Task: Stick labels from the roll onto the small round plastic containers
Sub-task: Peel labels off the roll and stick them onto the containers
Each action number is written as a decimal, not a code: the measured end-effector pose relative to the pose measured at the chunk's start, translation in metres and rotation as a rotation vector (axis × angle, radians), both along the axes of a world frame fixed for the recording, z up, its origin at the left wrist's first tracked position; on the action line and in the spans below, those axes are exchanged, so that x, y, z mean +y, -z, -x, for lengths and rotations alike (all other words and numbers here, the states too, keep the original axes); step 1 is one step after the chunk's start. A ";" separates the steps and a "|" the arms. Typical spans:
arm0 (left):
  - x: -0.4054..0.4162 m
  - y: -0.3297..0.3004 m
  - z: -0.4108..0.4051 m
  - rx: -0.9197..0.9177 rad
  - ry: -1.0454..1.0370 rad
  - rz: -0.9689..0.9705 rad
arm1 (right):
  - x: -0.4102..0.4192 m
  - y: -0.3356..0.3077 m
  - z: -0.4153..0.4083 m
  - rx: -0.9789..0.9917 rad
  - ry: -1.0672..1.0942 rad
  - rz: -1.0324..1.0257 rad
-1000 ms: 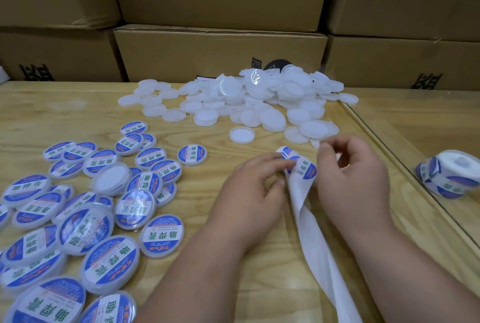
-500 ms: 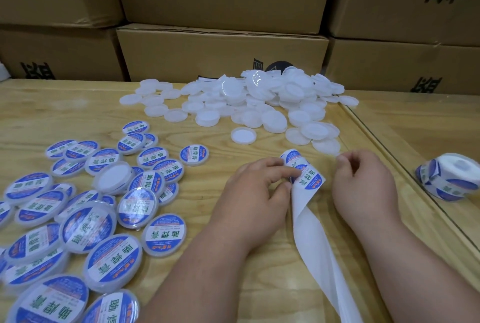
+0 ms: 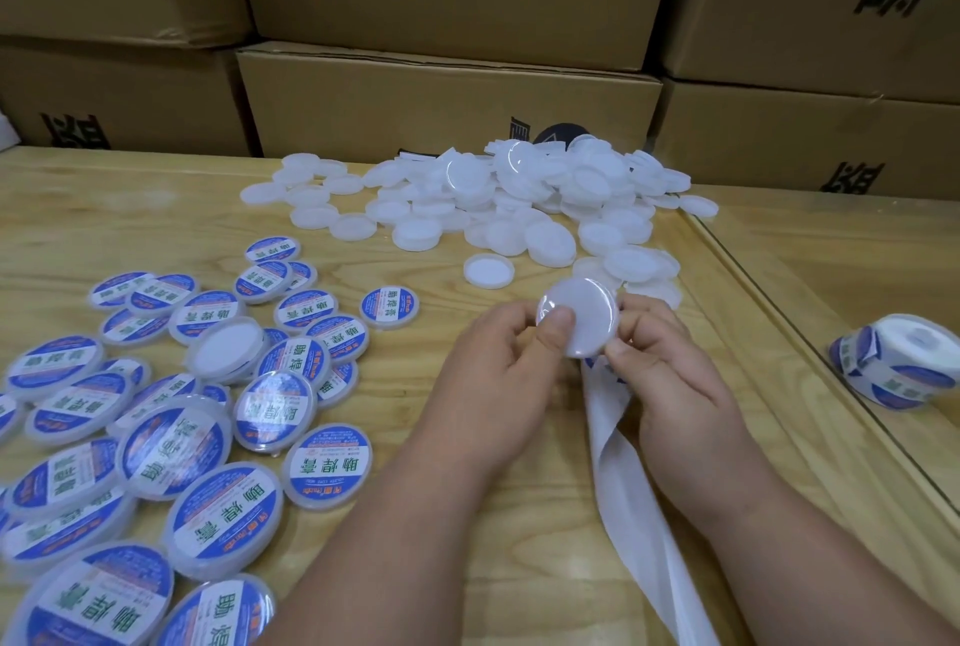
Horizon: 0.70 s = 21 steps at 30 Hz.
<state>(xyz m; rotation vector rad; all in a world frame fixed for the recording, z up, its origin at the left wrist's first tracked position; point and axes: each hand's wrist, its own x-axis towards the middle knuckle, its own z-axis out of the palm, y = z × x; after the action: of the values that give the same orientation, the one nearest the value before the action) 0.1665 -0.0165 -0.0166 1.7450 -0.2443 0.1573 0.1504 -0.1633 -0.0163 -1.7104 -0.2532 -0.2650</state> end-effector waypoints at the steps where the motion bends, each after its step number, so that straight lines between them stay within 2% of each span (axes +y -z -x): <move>1: 0.000 -0.001 0.000 0.044 -0.036 0.054 | 0.000 0.000 0.000 0.018 0.042 0.021; 5: 0.002 0.000 -0.003 0.040 -0.146 0.167 | -0.004 0.004 0.000 0.055 0.351 0.351; 8: 0.004 0.001 -0.003 0.025 -0.185 0.237 | -0.008 0.007 0.007 0.090 0.476 0.534; 13: 0.003 -0.001 -0.004 0.061 -0.179 0.329 | -0.007 0.001 0.018 0.276 0.469 0.614; 21: 0.002 0.000 -0.002 0.048 -0.181 0.187 | -0.006 0.000 0.016 0.326 0.494 0.637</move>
<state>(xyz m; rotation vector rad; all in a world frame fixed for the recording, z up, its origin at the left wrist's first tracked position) 0.1684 -0.0142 -0.0170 1.5815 -0.0344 0.2616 0.1345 -0.1689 -0.0161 -2.4030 0.3748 -0.2767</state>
